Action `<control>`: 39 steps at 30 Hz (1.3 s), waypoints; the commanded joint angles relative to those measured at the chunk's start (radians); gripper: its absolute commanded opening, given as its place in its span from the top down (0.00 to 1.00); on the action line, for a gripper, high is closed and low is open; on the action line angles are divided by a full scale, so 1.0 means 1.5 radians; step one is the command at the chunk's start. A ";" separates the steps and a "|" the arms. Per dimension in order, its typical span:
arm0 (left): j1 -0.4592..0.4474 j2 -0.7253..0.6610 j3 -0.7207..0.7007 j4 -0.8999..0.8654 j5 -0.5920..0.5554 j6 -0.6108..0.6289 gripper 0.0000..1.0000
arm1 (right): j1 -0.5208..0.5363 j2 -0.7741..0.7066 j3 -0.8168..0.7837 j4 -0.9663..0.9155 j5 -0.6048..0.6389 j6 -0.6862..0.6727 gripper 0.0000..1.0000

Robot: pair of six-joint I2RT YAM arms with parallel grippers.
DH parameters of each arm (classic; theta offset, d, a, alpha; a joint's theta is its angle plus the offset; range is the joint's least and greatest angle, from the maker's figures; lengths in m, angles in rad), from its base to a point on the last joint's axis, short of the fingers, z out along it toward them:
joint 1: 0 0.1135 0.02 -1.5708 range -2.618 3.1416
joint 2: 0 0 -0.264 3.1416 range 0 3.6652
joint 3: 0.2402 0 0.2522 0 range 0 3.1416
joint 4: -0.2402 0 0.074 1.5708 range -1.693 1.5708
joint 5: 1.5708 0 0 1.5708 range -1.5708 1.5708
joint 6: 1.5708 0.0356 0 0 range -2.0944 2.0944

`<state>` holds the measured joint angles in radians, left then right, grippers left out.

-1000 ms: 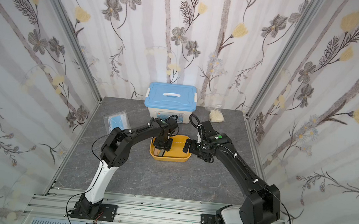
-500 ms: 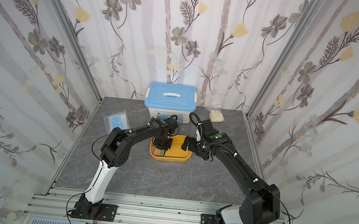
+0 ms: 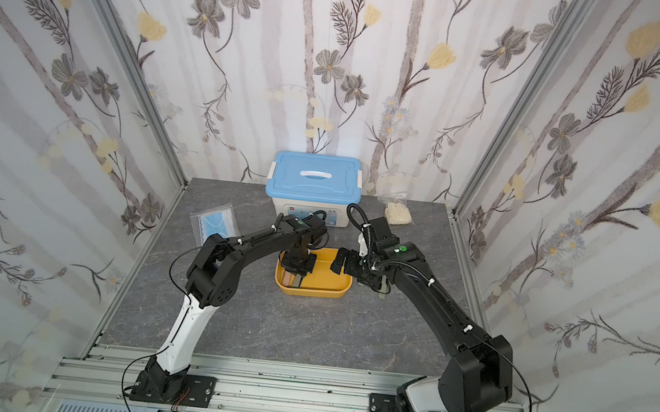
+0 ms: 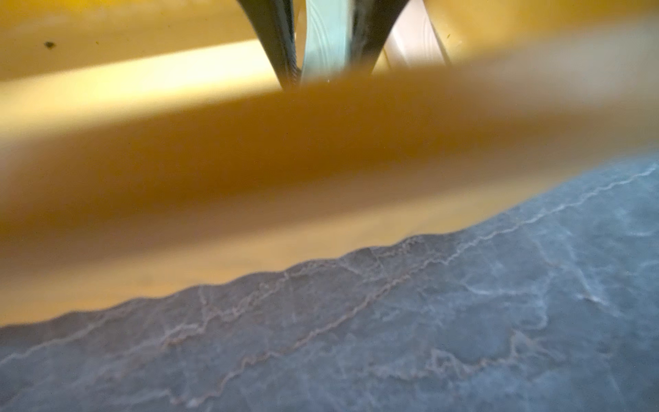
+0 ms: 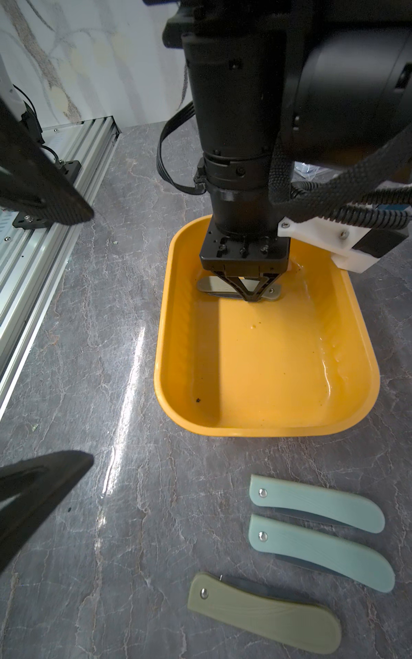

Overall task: Take the fruit knife out of the storage box
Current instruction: Pick up the fruit knife from the storage box.

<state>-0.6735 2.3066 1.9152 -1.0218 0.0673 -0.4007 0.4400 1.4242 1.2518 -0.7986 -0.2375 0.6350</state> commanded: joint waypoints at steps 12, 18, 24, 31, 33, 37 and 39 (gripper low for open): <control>0.002 -0.003 0.048 -0.054 -0.008 0.028 0.96 | 0.000 0.007 -0.010 0.024 0.006 0.007 0.00; 0.004 0.000 0.092 -0.087 -0.015 0.043 0.95 | 0.000 0.010 -0.023 0.035 0.003 0.013 0.00; 0.004 -0.014 0.115 -0.108 -0.022 0.050 0.94 | 0.000 0.018 -0.017 0.049 -0.006 0.019 0.00; 0.006 -0.040 0.121 -0.117 -0.033 0.048 0.93 | 0.001 0.028 -0.008 0.067 -0.022 0.030 0.00; 0.009 -0.048 0.125 -0.122 -0.034 0.047 0.94 | 0.004 0.035 -0.002 0.071 -0.028 0.031 0.00; 0.021 -0.071 0.124 -0.132 -0.048 0.050 0.93 | 0.018 0.064 0.025 0.076 -0.038 0.028 0.00; 0.031 -0.087 0.115 -0.133 -0.051 0.051 0.93 | 0.031 0.084 0.045 0.077 -0.038 0.026 0.00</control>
<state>-0.6415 2.2040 2.0937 -1.1847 0.0189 -0.3328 0.4717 1.5280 1.2911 -0.7101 -0.2703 0.6659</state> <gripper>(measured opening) 0.247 0.999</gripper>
